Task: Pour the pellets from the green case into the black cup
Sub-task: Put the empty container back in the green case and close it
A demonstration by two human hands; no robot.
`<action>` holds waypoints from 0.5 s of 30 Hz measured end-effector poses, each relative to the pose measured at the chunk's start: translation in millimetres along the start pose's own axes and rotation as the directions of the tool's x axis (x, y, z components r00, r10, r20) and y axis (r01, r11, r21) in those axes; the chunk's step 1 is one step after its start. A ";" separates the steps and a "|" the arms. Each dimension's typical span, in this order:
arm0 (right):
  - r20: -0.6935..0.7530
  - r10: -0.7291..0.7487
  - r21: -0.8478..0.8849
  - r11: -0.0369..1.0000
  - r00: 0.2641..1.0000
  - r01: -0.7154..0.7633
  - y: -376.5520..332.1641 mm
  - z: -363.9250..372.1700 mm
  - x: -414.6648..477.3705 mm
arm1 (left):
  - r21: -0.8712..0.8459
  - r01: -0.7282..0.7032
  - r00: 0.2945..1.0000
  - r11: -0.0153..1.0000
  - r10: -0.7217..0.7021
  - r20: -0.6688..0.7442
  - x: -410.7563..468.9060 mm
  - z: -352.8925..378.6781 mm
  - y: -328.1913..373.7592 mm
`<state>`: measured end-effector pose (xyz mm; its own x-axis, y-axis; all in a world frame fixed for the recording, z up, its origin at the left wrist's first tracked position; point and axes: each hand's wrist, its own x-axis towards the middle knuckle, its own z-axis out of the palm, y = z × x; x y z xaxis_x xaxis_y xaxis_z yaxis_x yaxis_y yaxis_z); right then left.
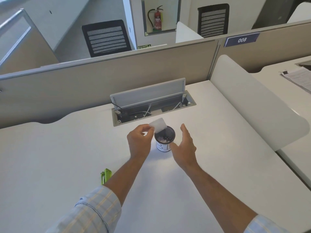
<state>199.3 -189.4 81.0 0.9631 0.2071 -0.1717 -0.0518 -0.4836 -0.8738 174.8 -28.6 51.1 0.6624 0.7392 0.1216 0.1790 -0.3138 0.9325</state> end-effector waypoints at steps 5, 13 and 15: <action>-0.056 -0.040 0.154 0.987 0.998 0.048 -0.9 -2.8 -15.0 | -0.250 0.205 0.976 0.946 -0.215 -0.015 4.4 -23.7 13.2; 0.185 0.112 0.481 0.856 0.976 -0.189 -8.9 5.0 -52.3 | -0.186 0.388 0.912 0.903 -0.347 0.219 -50.9 -84.1 36.6; 0.390 0.150 0.541 0.761 0.908 -0.358 -6.5 9.2 -60.8 | -0.148 0.404 0.890 0.903 -0.350 0.293 -73.8 -96.4 37.6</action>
<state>138.7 -191.1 92.9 0.7641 0.4473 -0.4648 -0.5271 0.0176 -0.8496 62.6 -37.5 110.0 0.7401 0.5927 -0.3177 0.3213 0.1032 0.9413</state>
